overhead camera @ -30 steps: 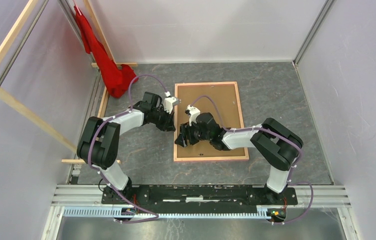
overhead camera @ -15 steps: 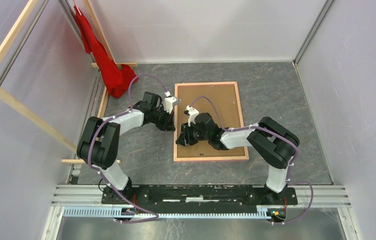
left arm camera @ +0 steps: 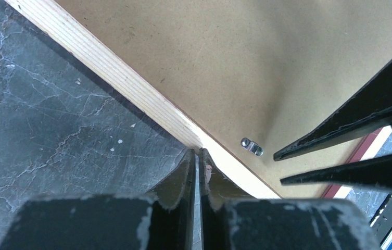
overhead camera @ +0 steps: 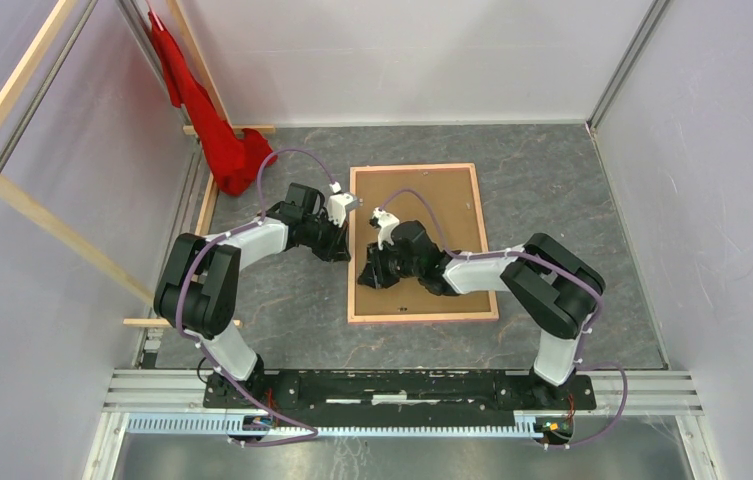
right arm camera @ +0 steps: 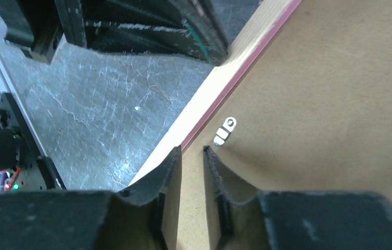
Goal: Put the photo into the frame
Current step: Install the photo frame at the center of the board.
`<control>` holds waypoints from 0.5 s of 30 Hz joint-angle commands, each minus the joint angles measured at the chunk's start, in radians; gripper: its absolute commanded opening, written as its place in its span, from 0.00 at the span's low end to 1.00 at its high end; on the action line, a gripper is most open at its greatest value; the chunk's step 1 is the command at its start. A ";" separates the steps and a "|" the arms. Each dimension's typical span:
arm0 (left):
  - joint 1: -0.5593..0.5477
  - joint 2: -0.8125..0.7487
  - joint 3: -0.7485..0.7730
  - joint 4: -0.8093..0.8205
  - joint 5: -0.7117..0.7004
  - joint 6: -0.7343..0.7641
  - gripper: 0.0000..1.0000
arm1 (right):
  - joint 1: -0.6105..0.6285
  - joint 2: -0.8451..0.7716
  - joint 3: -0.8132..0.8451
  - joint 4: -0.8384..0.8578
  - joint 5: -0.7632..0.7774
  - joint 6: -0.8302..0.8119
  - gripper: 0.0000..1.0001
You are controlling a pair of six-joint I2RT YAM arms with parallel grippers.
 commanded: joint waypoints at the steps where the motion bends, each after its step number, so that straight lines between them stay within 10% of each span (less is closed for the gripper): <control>1: -0.004 -0.003 0.015 -0.003 -0.056 0.006 0.10 | -0.043 -0.047 0.013 -0.006 -0.003 -0.032 0.20; 15: -0.003 -0.003 0.024 -0.012 -0.058 0.004 0.08 | -0.050 0.034 0.070 -0.047 0.000 -0.036 0.00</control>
